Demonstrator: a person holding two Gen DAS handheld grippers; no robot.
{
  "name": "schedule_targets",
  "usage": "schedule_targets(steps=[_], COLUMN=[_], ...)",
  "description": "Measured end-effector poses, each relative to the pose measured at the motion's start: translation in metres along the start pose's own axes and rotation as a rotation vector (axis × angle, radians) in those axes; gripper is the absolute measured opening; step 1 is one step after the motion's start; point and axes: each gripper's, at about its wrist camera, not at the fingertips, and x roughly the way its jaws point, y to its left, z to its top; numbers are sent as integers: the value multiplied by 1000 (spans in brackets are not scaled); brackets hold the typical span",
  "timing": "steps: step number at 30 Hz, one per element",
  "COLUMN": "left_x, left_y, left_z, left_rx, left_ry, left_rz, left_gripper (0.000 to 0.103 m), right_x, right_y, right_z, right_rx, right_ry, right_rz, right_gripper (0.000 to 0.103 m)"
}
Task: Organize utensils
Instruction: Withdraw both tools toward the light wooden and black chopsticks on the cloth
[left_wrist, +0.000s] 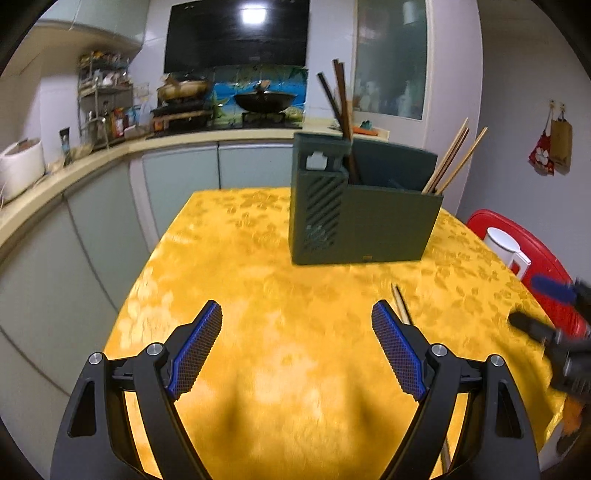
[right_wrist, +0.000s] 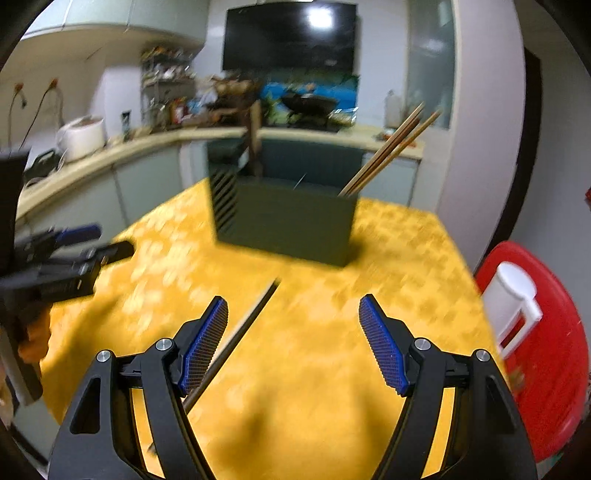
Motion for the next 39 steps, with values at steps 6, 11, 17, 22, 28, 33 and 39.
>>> schedule_targets(steps=[6,11,17,22,28,33,39], left_x=[-2,-2,-2,-1,0,0,-1], left_y=[13,17,15,14,8,-1,-19], left_z=[-18,-23,-30,-33,-40,-43,-49], left_rx=[-46,-66,-68,-64,-38,-15,59], left_ry=[20,27,23,26,32,35,30], left_rz=[4,12,20,25,28,4,0], left_gripper=[81,81,81,81,81,81,81], right_x=[3,2,-2,2,0,5,10], right_y=[23,33,52,60,51,26,5], right_z=[-38,-56,-69,-78,-79,-79,-77], right_rx=[-7,16,-21,-67,-84,-31,10], right_ry=[77,105,107,103,87,114,127], right_rz=[55,97,125,91,20,-31,-64], right_gripper=[71,71,71,71,70,63,54])
